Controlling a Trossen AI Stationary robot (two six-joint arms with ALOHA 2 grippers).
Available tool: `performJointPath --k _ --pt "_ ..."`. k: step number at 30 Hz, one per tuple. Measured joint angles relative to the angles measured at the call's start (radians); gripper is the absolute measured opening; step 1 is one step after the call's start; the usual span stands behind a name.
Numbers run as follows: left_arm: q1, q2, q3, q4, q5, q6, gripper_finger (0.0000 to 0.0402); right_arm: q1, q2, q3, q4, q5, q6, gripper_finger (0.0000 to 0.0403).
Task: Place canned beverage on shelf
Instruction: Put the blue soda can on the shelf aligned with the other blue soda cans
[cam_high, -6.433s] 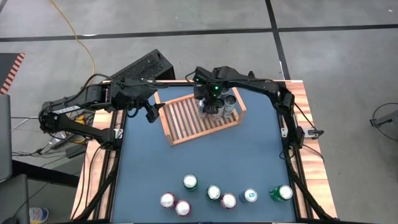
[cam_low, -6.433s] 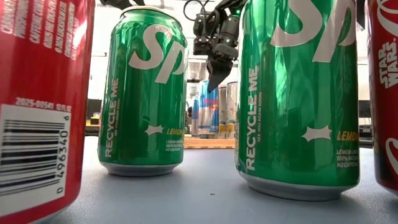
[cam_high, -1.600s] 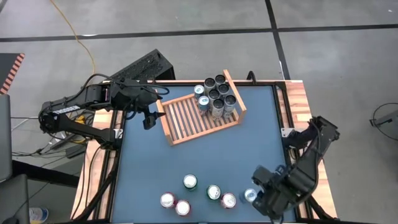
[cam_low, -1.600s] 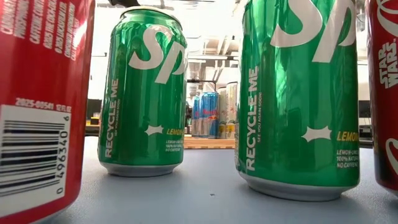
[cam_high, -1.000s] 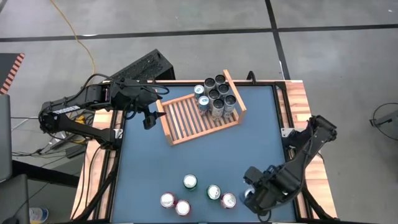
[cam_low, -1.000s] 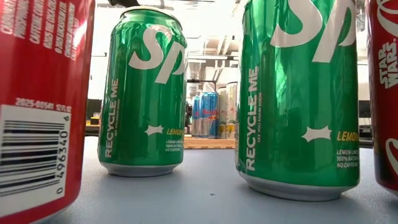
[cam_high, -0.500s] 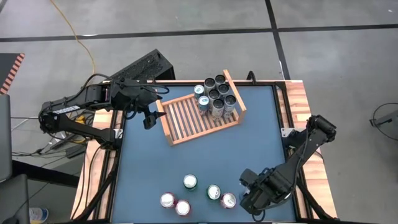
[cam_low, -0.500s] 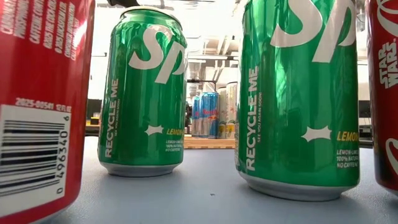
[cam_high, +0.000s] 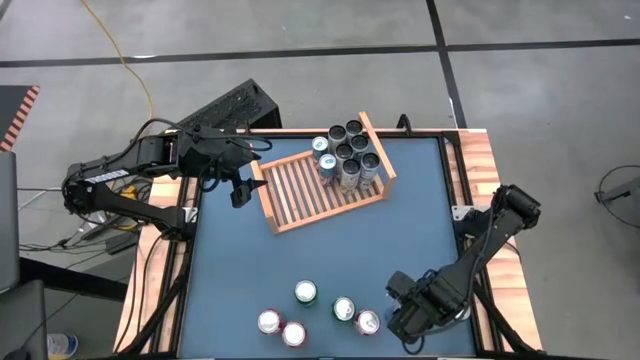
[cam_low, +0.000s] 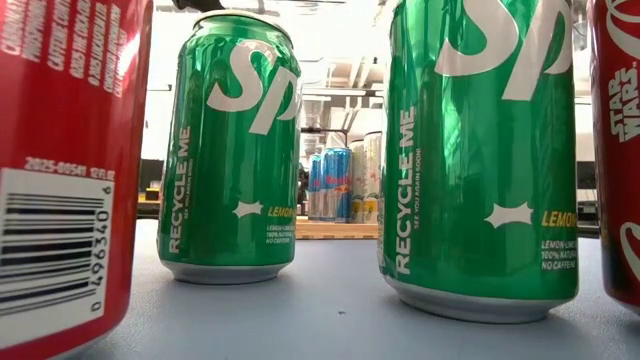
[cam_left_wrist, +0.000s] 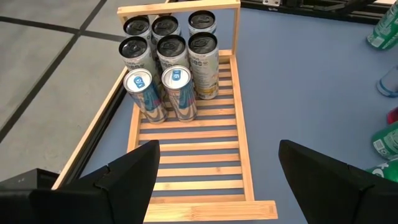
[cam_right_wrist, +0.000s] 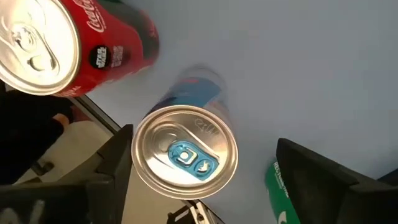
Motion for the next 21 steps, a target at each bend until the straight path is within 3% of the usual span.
performJointPath --k 5,14,21 --pt "0.0 0.0 0.0 0.0 0.0 0.002 0.0316 -0.007 0.0 0.0 -0.002 -0.016 -0.001 0.0247" --pt "0.0 0.0 0.0 0.0 0.0 0.013 0.0316 -0.02 -0.001 0.001 -0.003 -0.018 -0.021 0.0102" --pt "0.0 0.0 0.0 0.0 0.0 0.027 0.0316 -0.052 0.003 0.027 -0.056 0.005 -0.102 0.01"
